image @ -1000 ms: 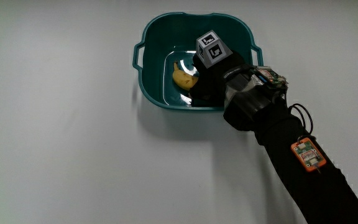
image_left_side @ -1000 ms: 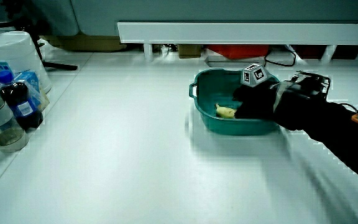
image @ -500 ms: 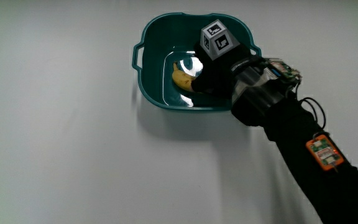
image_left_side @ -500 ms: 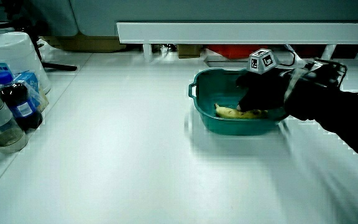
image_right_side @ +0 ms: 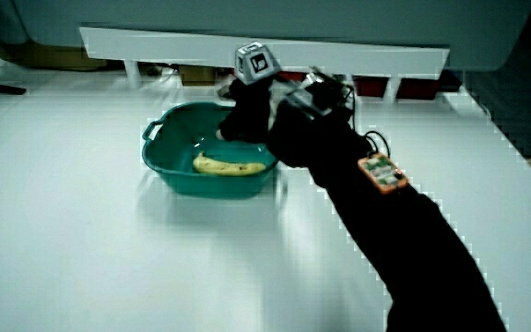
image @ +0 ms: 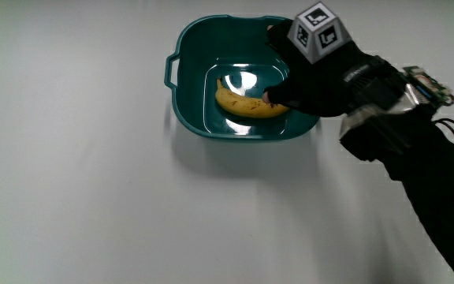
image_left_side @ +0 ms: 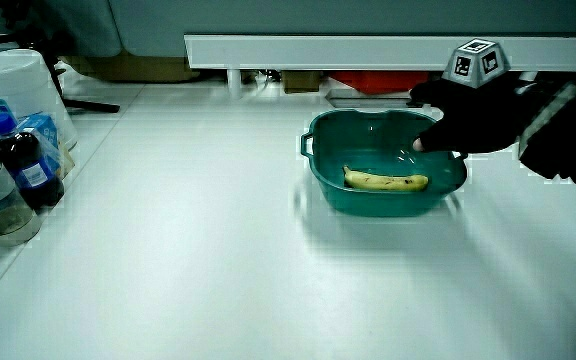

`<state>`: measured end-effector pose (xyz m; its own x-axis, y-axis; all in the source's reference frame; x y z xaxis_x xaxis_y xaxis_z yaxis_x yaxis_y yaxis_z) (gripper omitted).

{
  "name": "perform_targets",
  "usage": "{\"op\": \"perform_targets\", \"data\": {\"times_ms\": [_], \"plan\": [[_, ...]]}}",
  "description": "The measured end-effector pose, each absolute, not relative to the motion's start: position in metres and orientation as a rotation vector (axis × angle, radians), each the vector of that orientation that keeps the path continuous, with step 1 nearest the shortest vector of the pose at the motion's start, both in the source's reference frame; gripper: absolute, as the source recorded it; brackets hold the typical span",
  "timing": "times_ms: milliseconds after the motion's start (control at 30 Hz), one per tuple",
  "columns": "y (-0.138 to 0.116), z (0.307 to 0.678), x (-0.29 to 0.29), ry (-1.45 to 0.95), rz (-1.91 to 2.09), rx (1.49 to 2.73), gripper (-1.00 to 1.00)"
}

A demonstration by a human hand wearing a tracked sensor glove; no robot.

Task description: Place banana into plate

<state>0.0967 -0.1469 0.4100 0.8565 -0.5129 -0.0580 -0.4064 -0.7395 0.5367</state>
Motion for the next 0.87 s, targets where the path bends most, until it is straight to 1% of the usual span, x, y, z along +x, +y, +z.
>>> {"op": "perform_targets", "data": {"times_ms": [67,133,233,333,400,467,500,567,600,633,733,867], "plan": [[-0.144,0.405,0.105,-0.634,-0.278,2.567,-1.00],[-0.139,0.401,0.112,-0.675,-0.269,2.544,-1.00],[-0.132,0.398,0.124,-0.639,-0.300,2.618,-1.00],[-0.124,0.396,0.137,-0.689,-0.255,2.594,-1.00],[-0.117,0.389,0.142,-0.677,-0.254,2.636,-1.00],[-0.111,0.385,0.146,-0.717,-0.233,2.644,-1.00],[-0.108,0.386,0.151,-0.700,-0.244,2.684,-1.00],[-0.101,0.382,0.154,-0.715,-0.103,2.530,-1.00],[-0.098,0.386,0.160,-0.720,-0.089,2.535,-1.00],[-0.095,0.384,0.164,-0.747,-0.075,2.563,-1.00],[-0.084,0.373,0.172,-0.739,-0.086,2.576,-1.00],[-0.073,0.375,0.187,-0.728,-0.130,2.640,-1.00]]}}
